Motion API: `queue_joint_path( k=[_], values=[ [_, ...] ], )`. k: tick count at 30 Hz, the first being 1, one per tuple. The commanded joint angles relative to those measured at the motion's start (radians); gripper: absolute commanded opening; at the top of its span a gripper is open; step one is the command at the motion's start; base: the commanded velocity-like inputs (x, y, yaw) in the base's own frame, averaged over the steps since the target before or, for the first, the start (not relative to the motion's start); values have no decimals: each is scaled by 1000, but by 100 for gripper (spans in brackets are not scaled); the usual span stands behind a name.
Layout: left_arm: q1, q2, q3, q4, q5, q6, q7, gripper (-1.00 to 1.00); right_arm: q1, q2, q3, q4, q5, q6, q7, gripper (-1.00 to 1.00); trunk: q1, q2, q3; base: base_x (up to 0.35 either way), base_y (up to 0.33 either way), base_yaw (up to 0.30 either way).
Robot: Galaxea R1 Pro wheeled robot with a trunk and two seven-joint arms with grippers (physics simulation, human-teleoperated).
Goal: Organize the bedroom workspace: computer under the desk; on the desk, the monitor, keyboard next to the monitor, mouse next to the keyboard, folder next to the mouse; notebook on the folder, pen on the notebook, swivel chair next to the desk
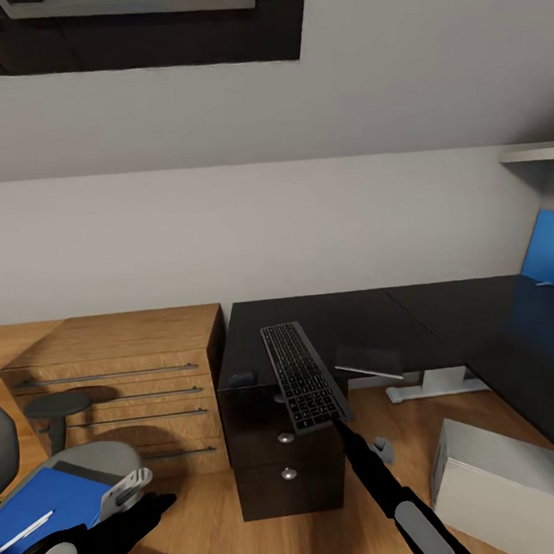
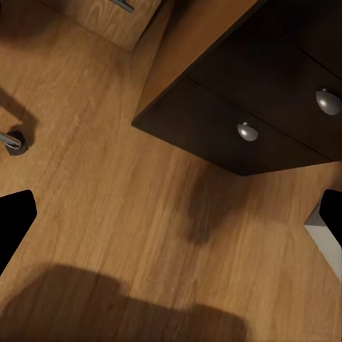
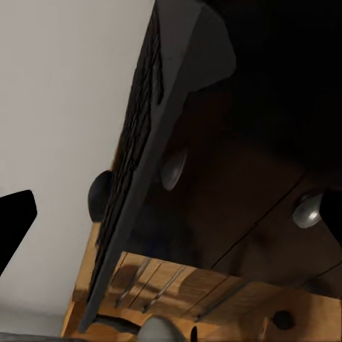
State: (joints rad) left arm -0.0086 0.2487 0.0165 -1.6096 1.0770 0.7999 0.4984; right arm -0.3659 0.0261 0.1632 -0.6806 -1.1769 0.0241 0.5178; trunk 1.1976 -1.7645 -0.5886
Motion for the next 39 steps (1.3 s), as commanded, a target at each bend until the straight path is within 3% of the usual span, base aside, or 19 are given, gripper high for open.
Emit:
queue_joint_path(
  k=[1, 3, 6, 17, 19, 23, 26, 30, 39],
  values=[
    [-1, 0, 0, -1, 11, 2, 9, 100, -1, 8, 1, 0, -11, 2, 3, 100, 0, -1, -1, 0, 0, 0],
    [-1, 0, 0, -1, 11, 3, 9, 100, -1, 29, 0, 0, -13, 2, 2, 100, 0, -1, -1, 0, 0, 0],
    [-1, 0, 0, -1, 11, 4, 9, 100, -1, 39, 1, -1, -13, 2, 2, 100, 0, -1, -1, 0, 0, 0],
    [-1, 0, -1, 0, 11, 3, 9, 100, -1, 43, -2, -4, -16, 11, 5, 100, 0, -1, -1, 0, 0, 0],
    [-1, 0, -1, 0, 12, 3, 9, 100, -1, 42, -8, -5, -23, 51, 7, 100, 0, -1, -1, 0, 0, 0],
    [-1, 0, -1, 0, 12, 3, 9, 100, -1, 39, -16, -5, -114, 122, 7, 100, 0, -1, -1, 0, 0, 0],
    [-1, 0, -1, 0, 12, 3, 9, 100, -1, 37, -17, -5, -213, 181, 5, 100, 0, -1, -1, 0, 0, 0],
    [-1, 0, -1, 0, 12, 3, 9, 100, -1, 37, -17, -4, -290, 236, 3, 100, 0, -1, -1, 0, 0, 0],
    [-1, 0, -1, 0, 11, 2, 9, 100, -1, 37, -19, -4, -305, 247, 4, 100, 0, -1, -1, 0, 0, 0]
  ],
)
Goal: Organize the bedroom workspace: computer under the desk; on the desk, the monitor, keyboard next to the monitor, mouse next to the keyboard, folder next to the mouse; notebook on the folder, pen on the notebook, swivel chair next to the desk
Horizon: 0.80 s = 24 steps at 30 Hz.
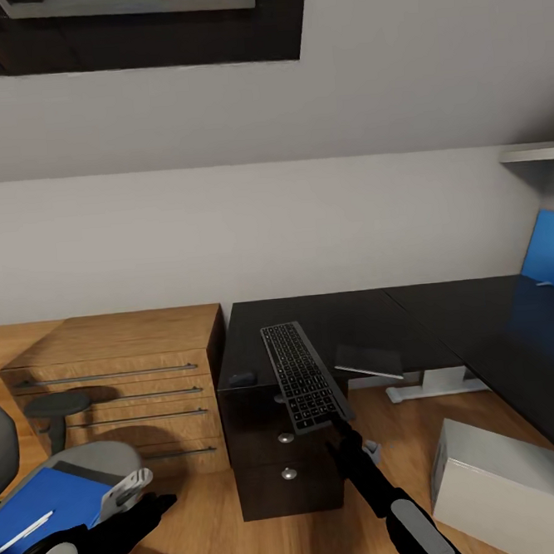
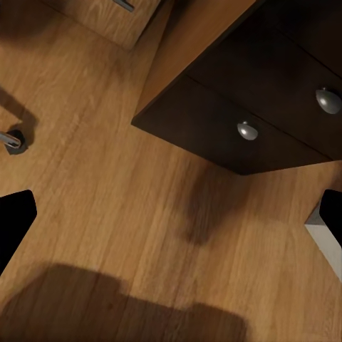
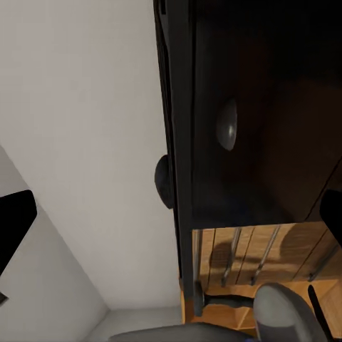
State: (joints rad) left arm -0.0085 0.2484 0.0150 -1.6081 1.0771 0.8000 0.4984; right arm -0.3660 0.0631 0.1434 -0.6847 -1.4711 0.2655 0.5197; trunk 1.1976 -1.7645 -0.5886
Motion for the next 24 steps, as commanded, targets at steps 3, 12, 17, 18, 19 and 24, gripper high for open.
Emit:
queue_joint_path(
  k=[3, 12, 17, 18, 19, 24],
  values=[
    [-1, 0, 0, -1, 10, 2, 9, 100, -1, 0, 1, 1, -10, 5, 2, 100, 0, -1, -1, 0, 0, 0],
    [-1, 0, -38, -1, 10, 5, 6, 100, -1, 0, -1, 2, -9, 3, 0, 100, 0, -1, -1, 95, 0, 0],
    [-1, 0, -40, -1, 10, 5, 6, 100, -1, -1, -1, 2, -9, 2, 0, 100, 0, -1, -1, 23, 0, 0],
    [-1, 0, -41, -1, 10, 5, 6, 100, -1, -1, -1, 2, -9, 2, 0, 100, 0, -1, -1, 9, 0, 0],
    [-1, 0, -41, -1, 10, 4, 7, 100, -1, 0, 0, 2, -9, 2, 0, 100, 0, -1, -1, 3, 0, 0],
    [-1, 0, -41, -1, 10, 3, 7, 100, -1, 0, 0, 2, -9, 1, 0, 100, 0, -1, -1, 93, 0, 0]
  ],
)
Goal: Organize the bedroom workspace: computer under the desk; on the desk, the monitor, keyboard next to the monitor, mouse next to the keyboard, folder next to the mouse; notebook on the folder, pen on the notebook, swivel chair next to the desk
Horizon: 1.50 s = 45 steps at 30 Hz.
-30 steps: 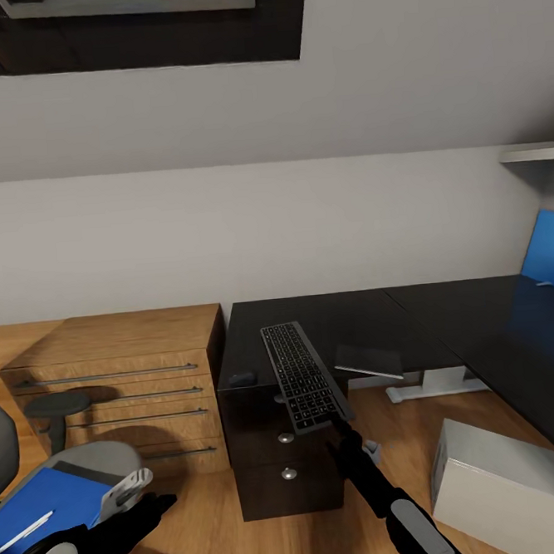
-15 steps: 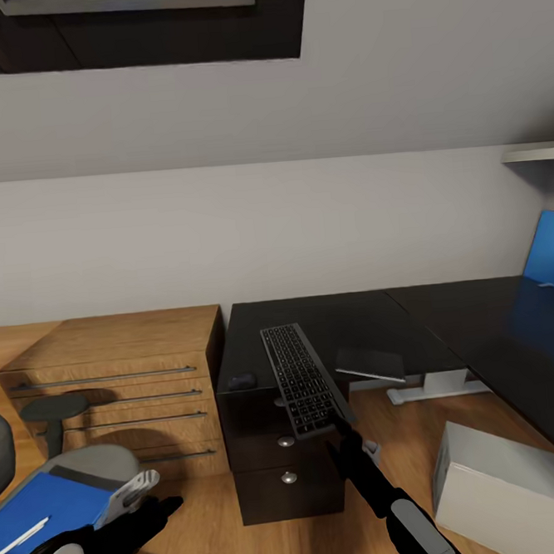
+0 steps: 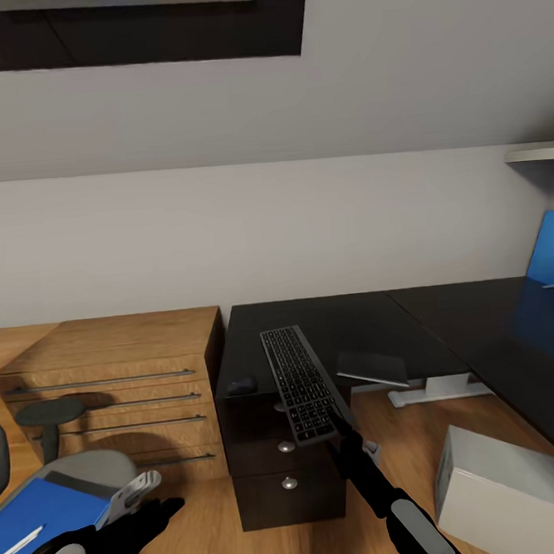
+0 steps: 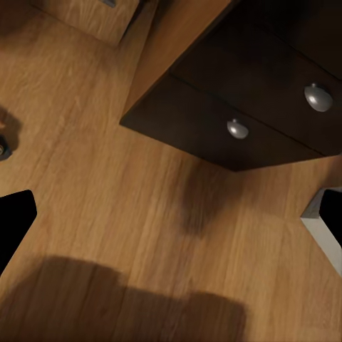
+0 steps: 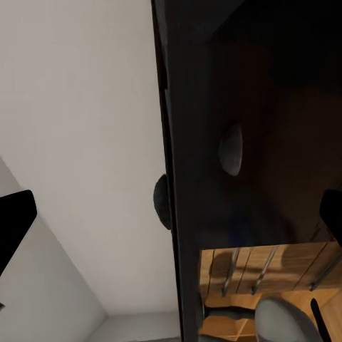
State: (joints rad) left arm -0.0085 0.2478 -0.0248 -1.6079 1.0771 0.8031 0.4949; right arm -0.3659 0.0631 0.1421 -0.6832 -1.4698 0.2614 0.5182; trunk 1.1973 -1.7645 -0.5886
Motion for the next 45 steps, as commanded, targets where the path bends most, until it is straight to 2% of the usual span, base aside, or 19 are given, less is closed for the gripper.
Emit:
queue_joint_path(
  k=[1, 12, 13, 26, 42, 45],
  values=[
    [-1, 1, -1, -1, 11, 1, 10, 100, -1, 0, 1, 1, -10, 6, 2, 100, 0, 0, -1, 89, 0, 0],
    [-1, 1, -1, 0, 10, 2, 10, 100, -1, 0, 2, 1, -9, 5, 1, 100, 0, 0, -1, 21, 0, 0],
    [-1, 1, -1, 0, 10, 2, 10, 100, -1, 0, 2, 1, -8, 4, 1, -100, 0, 0, -1, 2, 0, 0],
    [-1, 1, -1, 0, 12, 3, 10, 100, -1, 0, 2, 1, -8, 4, 0, -100, 0, 0, -1, 0, 0, 0],
    [-1, 1, -11, 0, 8, 2, 10, 100, -1, -1, 8, -33, -7, -2, 4, -100, -61, 112, 49, 0, 0, 0],
    [-1, 1, -11, 0, 8, 1, 10, 100, 0, -4, 7, -71, -7, -2, 0, -100, -73, 133, 58, 0, 0, 0]
  ],
)
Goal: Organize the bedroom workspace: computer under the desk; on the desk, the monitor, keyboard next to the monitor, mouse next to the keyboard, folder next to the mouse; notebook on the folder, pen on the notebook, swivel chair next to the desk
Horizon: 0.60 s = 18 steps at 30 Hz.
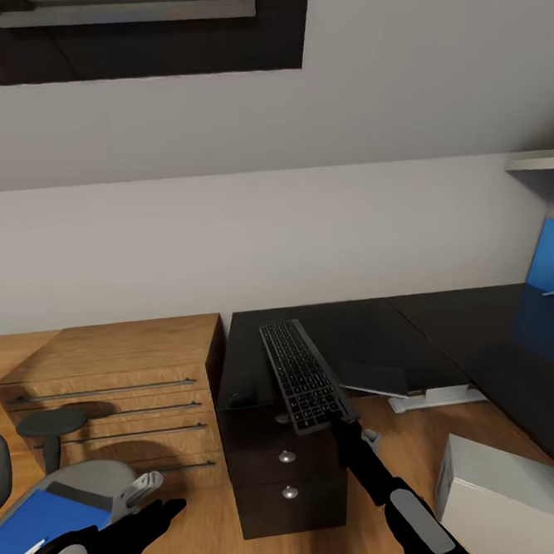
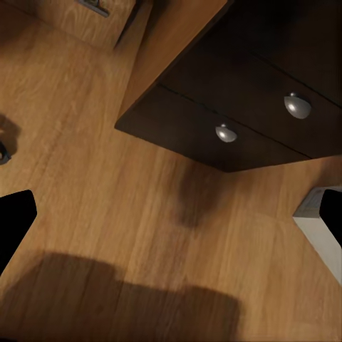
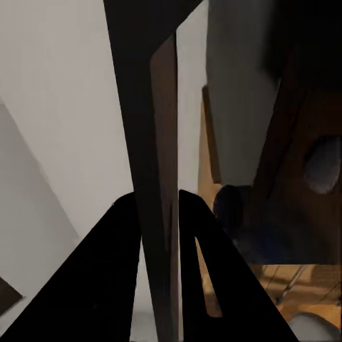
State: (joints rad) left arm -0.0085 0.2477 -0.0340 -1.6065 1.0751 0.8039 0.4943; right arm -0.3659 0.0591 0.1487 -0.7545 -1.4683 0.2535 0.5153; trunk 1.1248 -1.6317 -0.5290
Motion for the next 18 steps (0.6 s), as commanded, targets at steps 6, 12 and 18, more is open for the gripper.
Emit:
queue_joint_path(
  k=[6, 12, 18],
  values=[
    [-1, 2, -24, -1, 9, -4, 12, 100, 6, -2, 0, -63, -7, 5, -46, -100, -23, 42, 18, 0, 0, 0],
    [-1, 2, -28, -1, 9, -5, 12, 100, 84, -3, 0, -205, -6, 5, -142, -100, -46, 84, 37, 0, 0, 0],
    [-1, 1, -44, -6, 8, -6, 12, 100, 146, -5, 0, -308, -7, 10, -193, -100, -69, 126, 55, 0, 0, 0]
  ],
)
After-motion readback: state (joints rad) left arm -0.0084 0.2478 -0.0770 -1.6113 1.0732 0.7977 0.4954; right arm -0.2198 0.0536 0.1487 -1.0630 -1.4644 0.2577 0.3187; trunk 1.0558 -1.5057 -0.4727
